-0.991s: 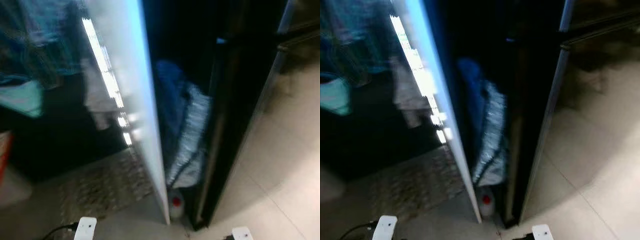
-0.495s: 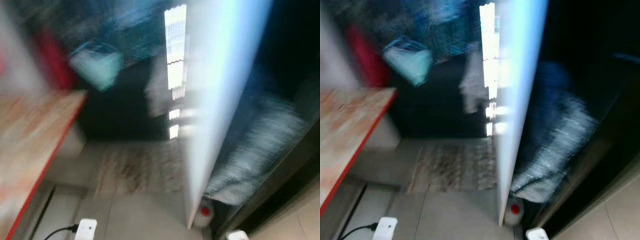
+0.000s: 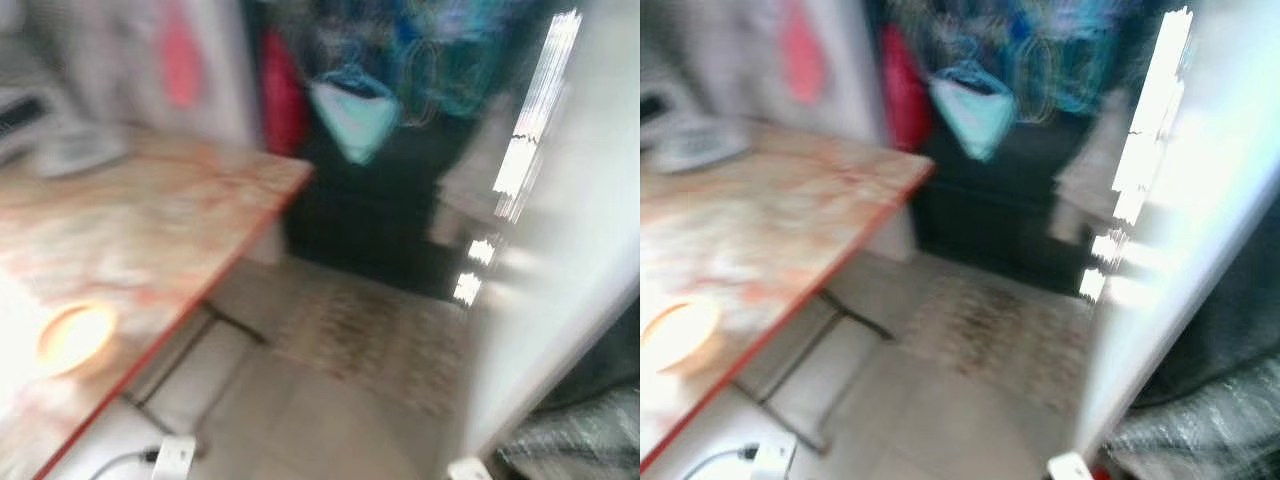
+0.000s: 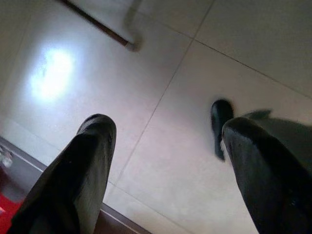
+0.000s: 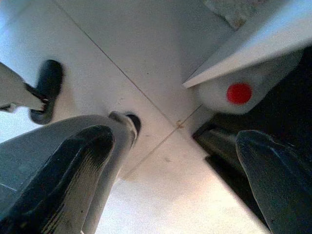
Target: Restocking fridge
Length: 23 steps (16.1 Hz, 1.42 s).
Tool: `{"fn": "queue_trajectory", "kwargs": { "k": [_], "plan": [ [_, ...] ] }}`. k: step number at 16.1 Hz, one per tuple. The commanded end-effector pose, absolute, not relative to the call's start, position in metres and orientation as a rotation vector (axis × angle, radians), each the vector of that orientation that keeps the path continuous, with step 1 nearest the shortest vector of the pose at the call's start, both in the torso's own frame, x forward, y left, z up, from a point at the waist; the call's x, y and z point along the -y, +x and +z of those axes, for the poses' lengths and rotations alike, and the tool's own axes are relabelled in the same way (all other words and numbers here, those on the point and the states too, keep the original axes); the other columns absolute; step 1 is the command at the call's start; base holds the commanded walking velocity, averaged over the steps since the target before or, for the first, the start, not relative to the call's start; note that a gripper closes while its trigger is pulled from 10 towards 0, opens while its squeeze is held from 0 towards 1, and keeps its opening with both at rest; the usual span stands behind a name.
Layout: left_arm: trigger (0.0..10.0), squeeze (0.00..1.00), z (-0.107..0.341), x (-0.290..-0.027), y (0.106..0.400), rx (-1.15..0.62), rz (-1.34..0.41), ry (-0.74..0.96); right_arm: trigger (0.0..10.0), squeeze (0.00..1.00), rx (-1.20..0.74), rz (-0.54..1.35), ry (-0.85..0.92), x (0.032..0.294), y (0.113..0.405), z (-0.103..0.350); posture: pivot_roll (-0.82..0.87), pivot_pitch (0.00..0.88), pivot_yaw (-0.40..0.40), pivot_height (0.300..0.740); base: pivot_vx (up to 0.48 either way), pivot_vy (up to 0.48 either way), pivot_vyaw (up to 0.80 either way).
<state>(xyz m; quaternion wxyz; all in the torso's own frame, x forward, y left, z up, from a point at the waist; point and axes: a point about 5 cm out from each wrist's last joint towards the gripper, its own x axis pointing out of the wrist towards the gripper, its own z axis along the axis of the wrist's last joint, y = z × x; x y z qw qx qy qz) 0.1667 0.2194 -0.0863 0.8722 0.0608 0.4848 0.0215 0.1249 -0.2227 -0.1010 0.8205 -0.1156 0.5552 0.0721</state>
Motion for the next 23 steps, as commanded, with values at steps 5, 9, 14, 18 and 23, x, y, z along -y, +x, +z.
{"fn": "queue_trajectory", "kwargs": {
  "k": [5,9,14,18,23],
  "plan": [
    [10.0,0.0,-0.086,-0.226,0.163,-1.028,0.05,0.148,10.0,0.0,-1.158,0.184,-0.257,0.215,0.132,-0.1,-0.09,0.0,0.053,0.74,0.0,0.0,0.8],
    [10.0,0.0,-0.086,-0.225,0.164,-1.023,0.053,0.149,10.0,0.0,-1.155,0.194,-0.266,0.216,0.133,-0.099,-0.09,0.0,0.05,0.74,0.0,0.0,0.8],
    [10.0,0.0,-0.086,-0.225,0.164,-1.018,0.055,0.154,10.0,0.0,-1.156,0.2,-0.269,0.216,0.133,-0.099,-0.09,0.0,0.049,0.74,0.0,0.0,0.8],
    [10.0,0.0,-0.085,-0.225,0.165,-0.997,0.06,0.161,10.0,0.0,-1.157,0.206,-0.273,0.217,0.133,-0.099,-0.09,0.0,0.048,0.74,0.0,0.0,0.8],
    [10.0,0.0,-0.075,-0.23,0.173,-0.791,0.18,0.225,10.0,0.0,-1.158,0.178,-0.238,0.217,0.129,-0.101,-0.09,0.0,0.054,0.74,0.0,0.0,0.0]
  ]
}}
